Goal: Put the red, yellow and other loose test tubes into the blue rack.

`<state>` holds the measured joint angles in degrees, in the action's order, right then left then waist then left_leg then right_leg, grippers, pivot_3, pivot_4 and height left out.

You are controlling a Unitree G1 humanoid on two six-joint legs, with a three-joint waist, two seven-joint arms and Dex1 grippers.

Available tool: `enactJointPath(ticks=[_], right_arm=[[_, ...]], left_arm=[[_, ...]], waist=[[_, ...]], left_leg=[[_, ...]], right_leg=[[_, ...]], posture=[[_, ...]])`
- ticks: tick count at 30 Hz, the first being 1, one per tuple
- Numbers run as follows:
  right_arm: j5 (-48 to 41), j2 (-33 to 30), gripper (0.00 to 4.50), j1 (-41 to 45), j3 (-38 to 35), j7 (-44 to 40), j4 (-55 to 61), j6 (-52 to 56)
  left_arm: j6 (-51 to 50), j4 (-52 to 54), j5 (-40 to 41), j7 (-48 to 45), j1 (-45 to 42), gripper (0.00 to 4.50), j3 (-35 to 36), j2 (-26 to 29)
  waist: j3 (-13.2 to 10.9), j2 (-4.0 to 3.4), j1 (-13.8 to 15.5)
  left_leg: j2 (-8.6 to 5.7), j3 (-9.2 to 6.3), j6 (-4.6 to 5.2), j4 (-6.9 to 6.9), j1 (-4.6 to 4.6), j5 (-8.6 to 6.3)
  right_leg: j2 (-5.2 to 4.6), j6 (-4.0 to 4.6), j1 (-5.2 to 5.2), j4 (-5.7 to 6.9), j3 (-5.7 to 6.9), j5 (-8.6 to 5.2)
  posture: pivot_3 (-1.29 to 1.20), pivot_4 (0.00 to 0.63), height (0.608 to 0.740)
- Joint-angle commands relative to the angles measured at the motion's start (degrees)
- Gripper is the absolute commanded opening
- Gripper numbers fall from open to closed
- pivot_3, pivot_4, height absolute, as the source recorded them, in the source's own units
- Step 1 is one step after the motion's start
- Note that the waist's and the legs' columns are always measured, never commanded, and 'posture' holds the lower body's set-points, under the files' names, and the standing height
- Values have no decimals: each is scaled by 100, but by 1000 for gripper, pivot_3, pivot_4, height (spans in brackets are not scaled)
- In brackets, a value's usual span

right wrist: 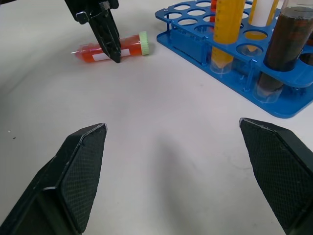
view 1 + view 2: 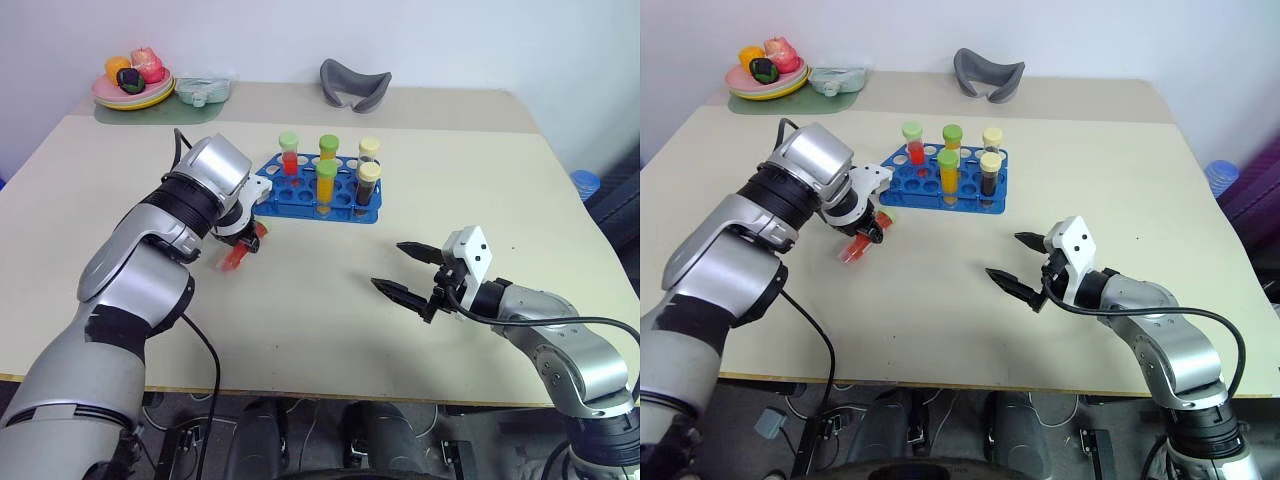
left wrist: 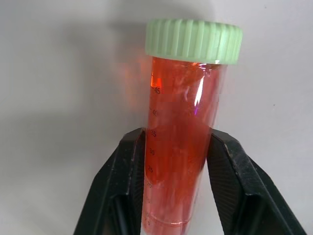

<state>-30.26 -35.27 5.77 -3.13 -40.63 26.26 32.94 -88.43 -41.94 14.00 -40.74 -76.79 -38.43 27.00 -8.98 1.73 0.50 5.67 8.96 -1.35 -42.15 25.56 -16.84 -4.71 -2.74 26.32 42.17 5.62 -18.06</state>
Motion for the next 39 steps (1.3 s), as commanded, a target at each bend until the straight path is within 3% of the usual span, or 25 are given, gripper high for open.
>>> enactJointPath(ticks=[1,8,12,14,15,18,22,25,33,39], right_arm=[[-6,27,4449,101,-33,5,135,-104],[-16,4,4449,94,-81,-11,157,-87],[-34,-23,4449,39,-130,-13,196,-73],[-45,-27,4449,53,-133,-20,191,-61],[-45,-25,4449,68,-126,-21,184,-57],[-64,67,4449,241,-124,69,53,-14],[12,180,4449,497,-22,113,-168,-69],[54,234,4449,643,35,102,-291,-92],[103,241,4449,751,29,82,-410,-138],[62,218,4449,697,-71,148,-315,-117]], left_arm=[[-31,-48,-125,95,-29,812,211,21],[-151,753,-366,654,17,812,790,505],[-176,1767,-749,1587,303,812,2030,661],[90,2421,-876,2133,587,812,3099,430],[339,2758,-917,2323,748,812,3400,359],[2687,4271,-972,2667,1668,812,3916,171],[4609,5121,-823,3021,2756,812,4299,-576],[5577,5085,-836,3252,3251,812,4305,-1141],[8193,3767,-1898,3997,3967,812,3583,-1605],[9039,2944,-1686,4149,3989,812,3739,-2089]], waist=[[0,0,-1],[-2,2,-34],[-3,2,-38],[-3,1,-18],[-3,2,1],[-3,2,10],[0,-1,30],[1,1,32],[2,0,33],[2,1,24]], left_leg=[[0,0,0,0,1,0],[1,-1,0,0,5,0],[3,-3,-1,1,5,1],[2,-2,-1,0,5,1],[1,-4,-1,-1,5,1],[1,-3,0,-6,5,1],[1,3,-1,-11,3,1],[-2,12,0,-19,3,0],[-2,13,3,-16,2,-1],[-2,12,6,-17,5,-3]], right_leg=[[0,0,0,0,0,0],[1,0,7,2,-1,0],[0,0,7,2,-2,0],[-2,0,6,3,-3,0],[-4,0,5,4,-3,0],[-9,-1,3,7,-4,1],[-9,0,0,10,-4,2],[-9,0,-7,11,2,2],[-6,-1,-7,10,3,2],[-8,-1,-7,9,7,2]], posture=[[0,150,680],[0,150,680],[0,150,680],[0,150,680],[0,150,680],[0,150,680],[0,150,680],[0,150,680],[0,150,680],[0,150,680]])
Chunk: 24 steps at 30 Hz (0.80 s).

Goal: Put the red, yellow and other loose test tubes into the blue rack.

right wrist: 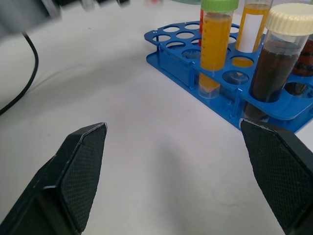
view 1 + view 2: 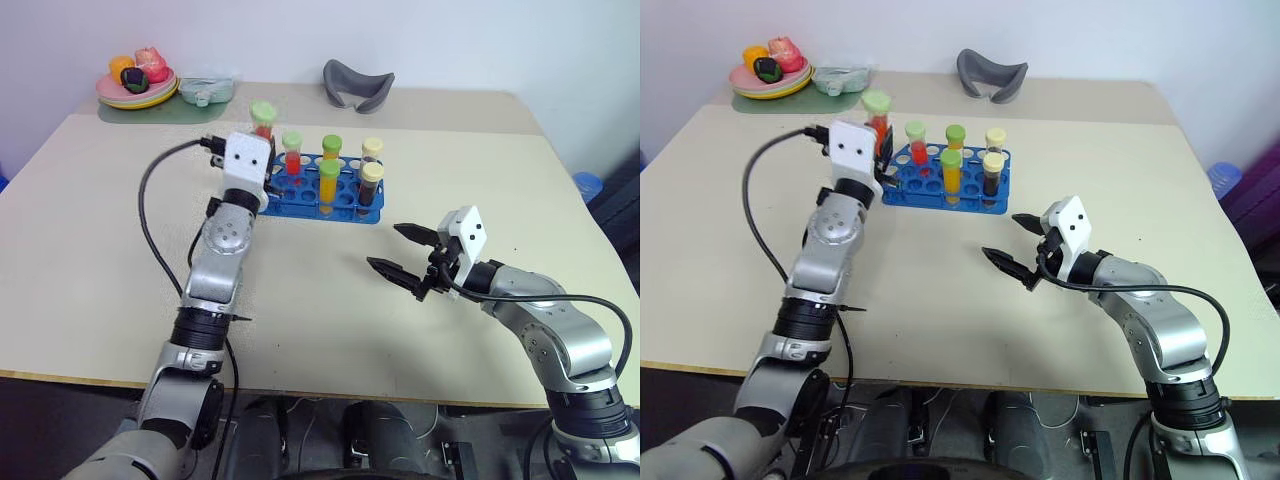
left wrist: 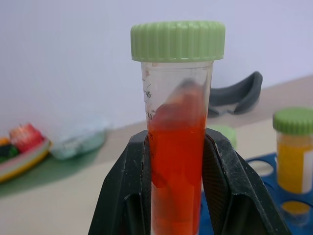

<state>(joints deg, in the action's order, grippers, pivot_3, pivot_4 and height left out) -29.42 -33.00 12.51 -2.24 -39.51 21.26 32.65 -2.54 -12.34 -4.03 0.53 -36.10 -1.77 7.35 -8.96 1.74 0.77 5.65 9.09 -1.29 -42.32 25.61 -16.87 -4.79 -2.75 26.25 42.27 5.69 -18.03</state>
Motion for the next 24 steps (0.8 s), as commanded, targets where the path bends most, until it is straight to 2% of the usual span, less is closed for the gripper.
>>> enactJointPath(ticks=[1,6,14,24], right_arm=[[-35,-12,4449,8,-181,46,203,-83],[-62,-31,4449,-100,-248,92,312,-57],[-65,-24,4449,-181,-285,149,379,-77],[-70,1,4449,-215,-264,204,419,-94]], left_arm=[[526,-70,109,9,-85,812,75,-156],[849,-504,347,-83,-161,812,169,-450],[905,-972,170,-24,-301,812,95,-515],[995,-1212,367,-134,-383,812,184,-710]], waist=[[0,0,-5],[0,-1,-6],[0,0,-7],[0,0,-7]], left_leg=[[0,0,0,0,0,0],[1,0,0,2,-1,0],[1,0,0,3,-1,0],[1,0,0,3,-1,0]], right_leg=[[0,0,0,0,0,0],[1,0,0,-1,1,0],[2,0,0,-1,2,0],[2,0,0,-3,2,0]], posture=[[0,150,680],[0,150,680],[0,150,680],[0,150,680]])
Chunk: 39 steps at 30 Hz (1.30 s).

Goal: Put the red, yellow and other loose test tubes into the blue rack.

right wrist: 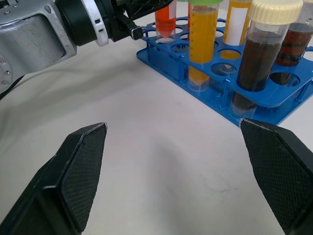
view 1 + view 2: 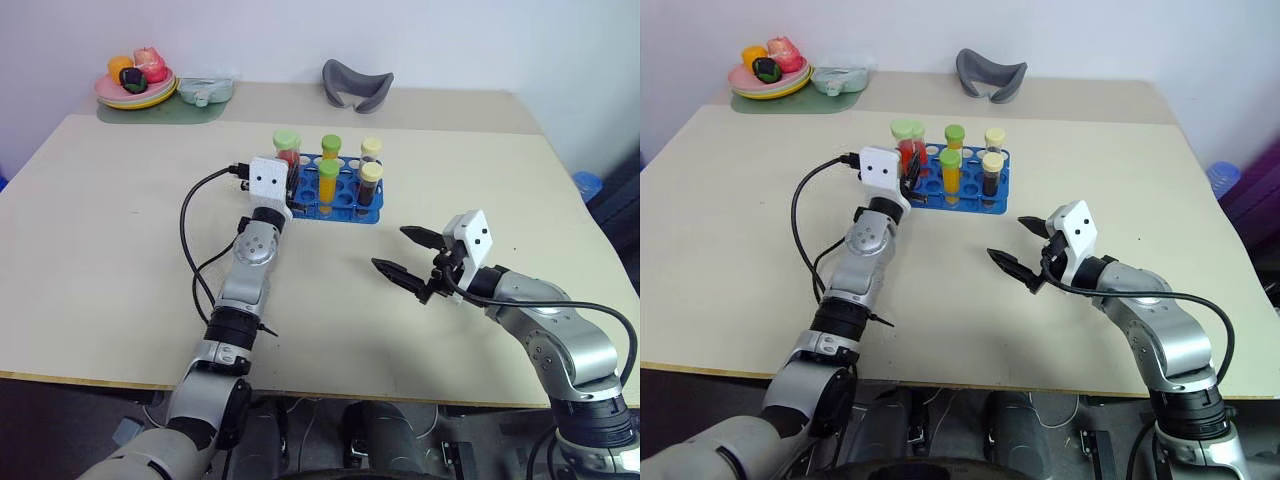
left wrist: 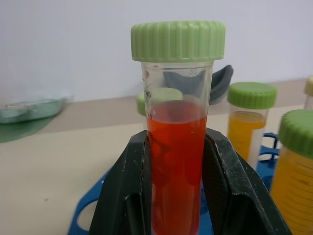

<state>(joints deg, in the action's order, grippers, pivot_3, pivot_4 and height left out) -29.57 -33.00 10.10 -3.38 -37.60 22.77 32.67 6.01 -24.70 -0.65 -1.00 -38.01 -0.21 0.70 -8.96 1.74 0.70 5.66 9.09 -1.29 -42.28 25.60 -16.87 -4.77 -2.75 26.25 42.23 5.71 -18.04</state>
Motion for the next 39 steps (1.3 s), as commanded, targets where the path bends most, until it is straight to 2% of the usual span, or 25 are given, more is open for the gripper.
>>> enactJointPath(ticks=[1,13,39], right_arm=[[-55,1,4449,28,-149,17,268,-96],[-58,8,4449,25,-144,40,274,-89],[-85,60,4449,-49,-162,93,286,-141]], left_arm=[[144,-3,-16,46,-205,812,15,-35],[166,49,-127,102,-18,812,-7,81],[-16,222,-11,-9,147,812,-24,-26]], waist=[[0,0,1],[0,0,-1],[0,0,0]], left_leg=[[0,0,0,0,0,0],[0,0,0,1,0,0],[0,0,0,2,-1,0]], right_leg=[[0,0,0,0,0,0],[0,0,0,-1,0,0],[0,0,-1,-2,0,0]], posture=[[0,150,680],[0,150,680],[0,150,680]])
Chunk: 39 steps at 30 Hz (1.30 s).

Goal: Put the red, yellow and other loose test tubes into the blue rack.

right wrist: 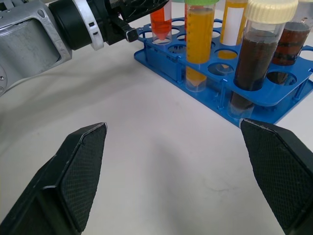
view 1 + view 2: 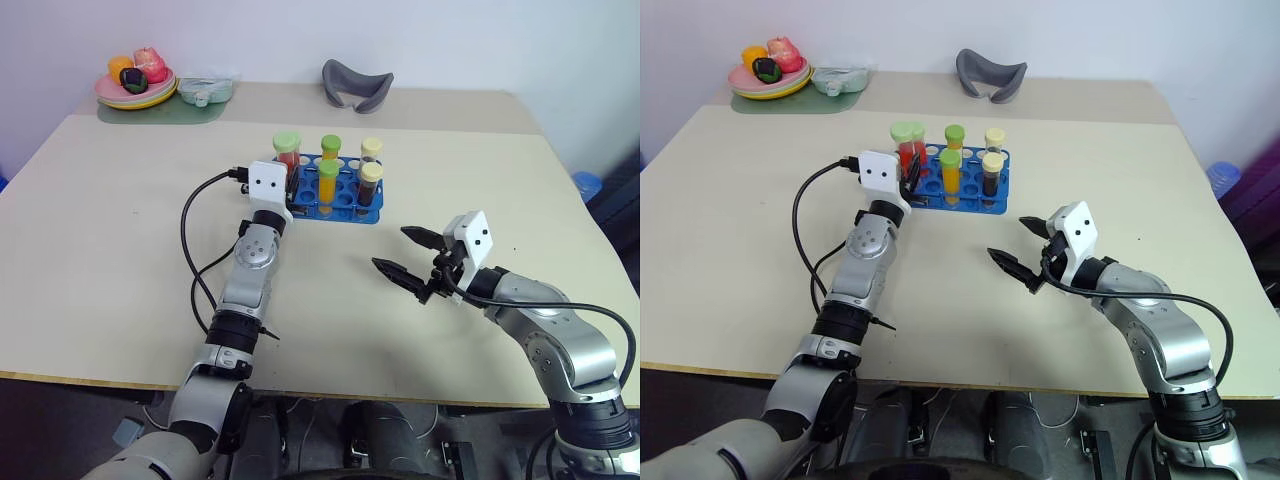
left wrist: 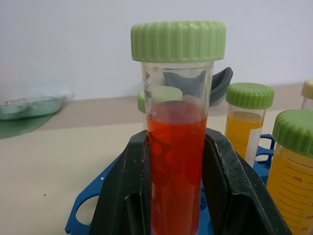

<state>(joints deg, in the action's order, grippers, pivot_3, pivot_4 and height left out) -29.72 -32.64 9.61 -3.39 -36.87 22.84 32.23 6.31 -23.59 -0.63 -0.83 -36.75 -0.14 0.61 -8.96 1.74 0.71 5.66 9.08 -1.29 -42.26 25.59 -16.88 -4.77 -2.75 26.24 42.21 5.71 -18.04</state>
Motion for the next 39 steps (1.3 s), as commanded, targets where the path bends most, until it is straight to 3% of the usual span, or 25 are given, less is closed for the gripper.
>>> enactJointPath(ticks=[1,21,25,34,39], right_arm=[[-72,23,4449,-2,-161,22,279,-98],[-66,9,4449,11,-135,13,269,-102],[-71,0,4449,16,-140,16,279,-87],[-78,-15,4449,34,-130,-16,245,-93],[-89,-144,4449,20,-250,-159,148,-139]], left_arm=[[-45,131,-58,-23,34,812,-59,1],[-124,190,-231,79,148,812,-115,38],[-132,203,-267,194,143,2739,-75,33],[-451,1185,-49,-34,593,2739,27,196],[-1113,2799,421,-786,1658,2739,177,779]], waist=[[0,0,0],[0,0,-4],[0,0,-4],[0,0,-12],[1,-2,-52]], left_leg=[[0,0,0,0,0,0],[1,0,0,3,0,0],[1,-1,0,3,0,0],[2,-3,0,4,-1,0],[4,-9,-1,10,-2,0]], right_leg=[[0,0,0,0,0,0],[1,0,3,-1,0,0],[1,0,2,-2,0,0],[1,0,3,-1,-1,0],[1,1,4,-3,-2,0]], posture=[[0,150,680],[0,150,680],[0,150,680],[0,150,680],[0,150,680]])
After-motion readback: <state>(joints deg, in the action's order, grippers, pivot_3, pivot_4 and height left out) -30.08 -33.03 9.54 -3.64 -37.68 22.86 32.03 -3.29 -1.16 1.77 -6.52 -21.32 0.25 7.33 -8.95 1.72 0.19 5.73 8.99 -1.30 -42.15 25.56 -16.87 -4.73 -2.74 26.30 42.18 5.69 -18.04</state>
